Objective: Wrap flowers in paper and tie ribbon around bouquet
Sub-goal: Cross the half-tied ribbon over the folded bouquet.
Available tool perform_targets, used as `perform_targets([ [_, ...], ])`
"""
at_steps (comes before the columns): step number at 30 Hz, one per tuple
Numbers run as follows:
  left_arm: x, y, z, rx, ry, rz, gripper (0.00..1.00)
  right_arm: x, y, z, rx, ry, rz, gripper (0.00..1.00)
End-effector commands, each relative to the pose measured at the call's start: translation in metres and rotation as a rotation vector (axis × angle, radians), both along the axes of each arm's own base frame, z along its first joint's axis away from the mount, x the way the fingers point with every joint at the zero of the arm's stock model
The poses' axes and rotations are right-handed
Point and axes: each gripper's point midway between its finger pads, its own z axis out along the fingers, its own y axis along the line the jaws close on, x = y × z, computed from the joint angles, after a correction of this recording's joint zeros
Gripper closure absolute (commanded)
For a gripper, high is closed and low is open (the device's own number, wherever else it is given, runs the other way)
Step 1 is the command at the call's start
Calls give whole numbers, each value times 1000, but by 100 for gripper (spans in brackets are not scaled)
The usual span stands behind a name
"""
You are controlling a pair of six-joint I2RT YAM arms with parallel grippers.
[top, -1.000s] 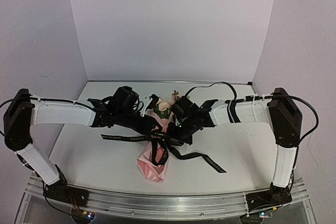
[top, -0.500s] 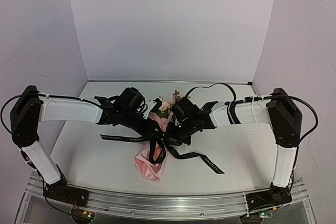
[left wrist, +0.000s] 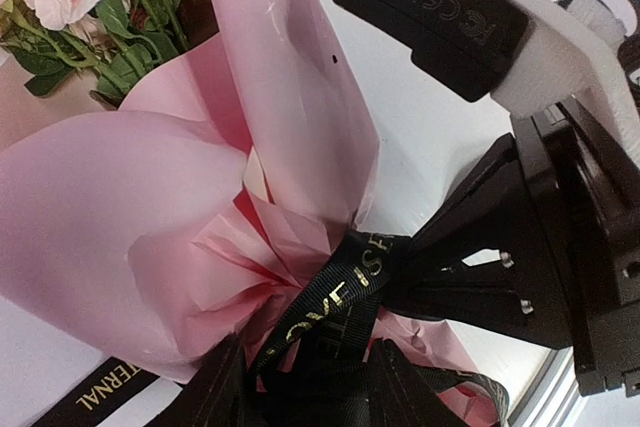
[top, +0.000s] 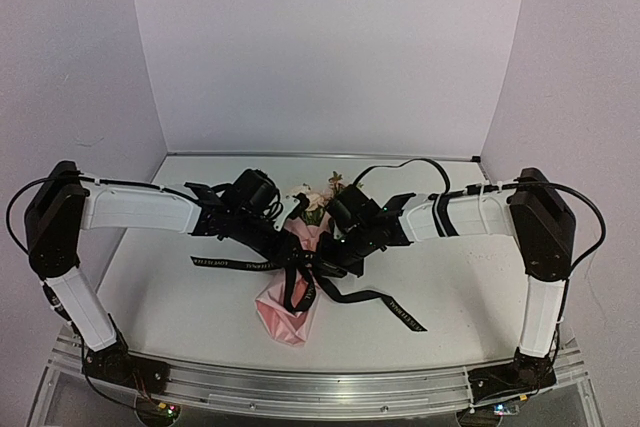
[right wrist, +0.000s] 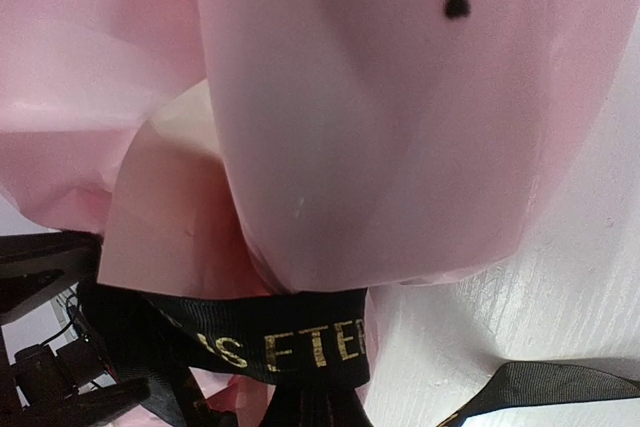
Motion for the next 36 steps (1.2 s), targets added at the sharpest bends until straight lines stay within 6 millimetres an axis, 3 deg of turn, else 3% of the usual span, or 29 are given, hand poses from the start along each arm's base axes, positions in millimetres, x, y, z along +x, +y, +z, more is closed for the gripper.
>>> perform_targets([
  [1, 6, -16, 13, -37, -17, -39, 57, 6, 2, 11, 24, -30, -13, 100],
  [7, 2, -23, 14, -69, -5, -74, 64, 8, 3, 10, 23, -31, -12, 100],
  [12, -1, -27, 18, -99, -4, -92, 83, 11, 5, 12, 27, -39, -13, 100],
  [18, -3, -29, 24, -135, -6, -100, 100, 14, 5, 16, 31, -54, -20, 100],
  [36, -10, -24, 46, -279, -10, -84, 100, 35, 13, 38, 212, -238, -62, 100],
])
